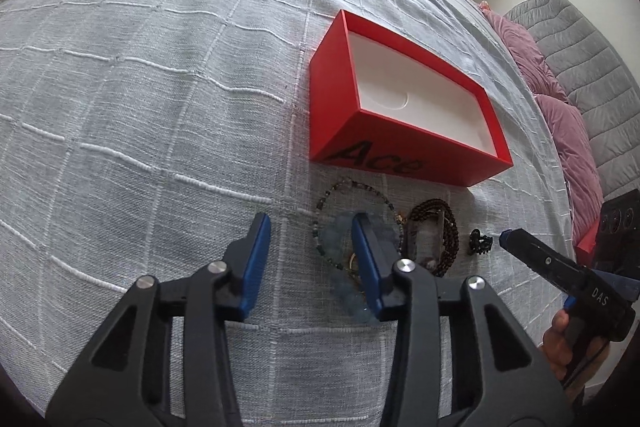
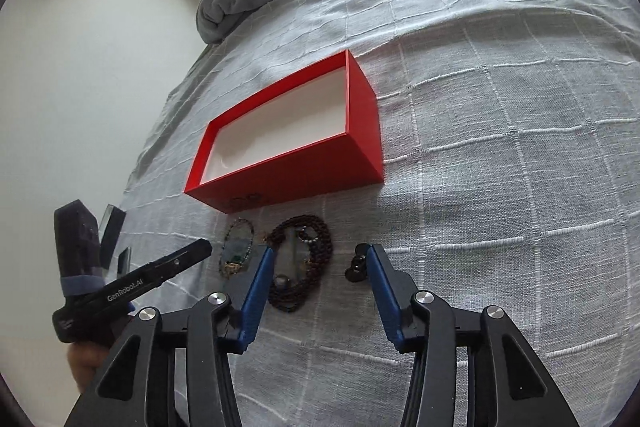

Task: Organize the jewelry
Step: 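Close the left gripper on the green beaded bracelet while the right gripper grasps the black claw clip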

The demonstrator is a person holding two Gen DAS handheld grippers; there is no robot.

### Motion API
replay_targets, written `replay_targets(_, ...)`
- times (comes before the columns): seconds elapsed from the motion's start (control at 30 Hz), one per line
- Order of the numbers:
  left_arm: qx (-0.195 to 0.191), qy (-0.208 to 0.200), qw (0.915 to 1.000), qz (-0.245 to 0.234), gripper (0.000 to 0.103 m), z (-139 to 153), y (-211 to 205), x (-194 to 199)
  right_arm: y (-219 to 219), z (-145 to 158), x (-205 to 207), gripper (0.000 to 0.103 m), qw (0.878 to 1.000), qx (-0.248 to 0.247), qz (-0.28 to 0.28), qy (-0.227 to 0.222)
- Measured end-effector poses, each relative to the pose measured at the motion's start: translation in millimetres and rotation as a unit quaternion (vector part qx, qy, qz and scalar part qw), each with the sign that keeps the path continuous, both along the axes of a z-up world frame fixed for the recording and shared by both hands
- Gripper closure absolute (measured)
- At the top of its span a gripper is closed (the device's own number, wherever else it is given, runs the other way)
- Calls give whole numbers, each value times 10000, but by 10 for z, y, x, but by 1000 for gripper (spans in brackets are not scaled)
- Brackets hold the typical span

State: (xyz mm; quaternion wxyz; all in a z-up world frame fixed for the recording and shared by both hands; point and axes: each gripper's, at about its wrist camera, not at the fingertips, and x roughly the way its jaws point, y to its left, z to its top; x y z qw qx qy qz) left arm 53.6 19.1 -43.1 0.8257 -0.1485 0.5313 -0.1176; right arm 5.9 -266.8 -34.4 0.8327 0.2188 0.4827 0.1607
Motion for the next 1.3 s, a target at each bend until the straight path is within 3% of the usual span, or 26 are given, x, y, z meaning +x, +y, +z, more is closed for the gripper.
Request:
replay_targets(0.07,60,9,10000,12,61,-20,-31,24,-34,14,6,54,9999,-61,-81,-36)
replay_targets(0.17,241,-29,9997,2,72,-28,-96,49,-87,-12,38,54,9997,-146,-202,49)
replay_targets(0.3,397,-30,9992,-44,94,-57,-145,68,-87,-82,53,54,9993,-219,-201,218)
replay_targets(0.4,412,-30,9991,-99,99,-70,-174,76,-60,-101,43,54,9992,-282,-145,251)
replay_targets(0.77,258,151,9993,-230,99,-127,-180,148,-33,-85,30,54,9988,-429,-172,169)
replay_targets(1.1,340,4,9992,-211,100,-82,-226,151,60,-141,13,55,9980,-570,-13,267)
replay_targets(1.3,224,-328,9984,-410,100,89,-232,45,136,-225,15,77,9964,-758,128,350)
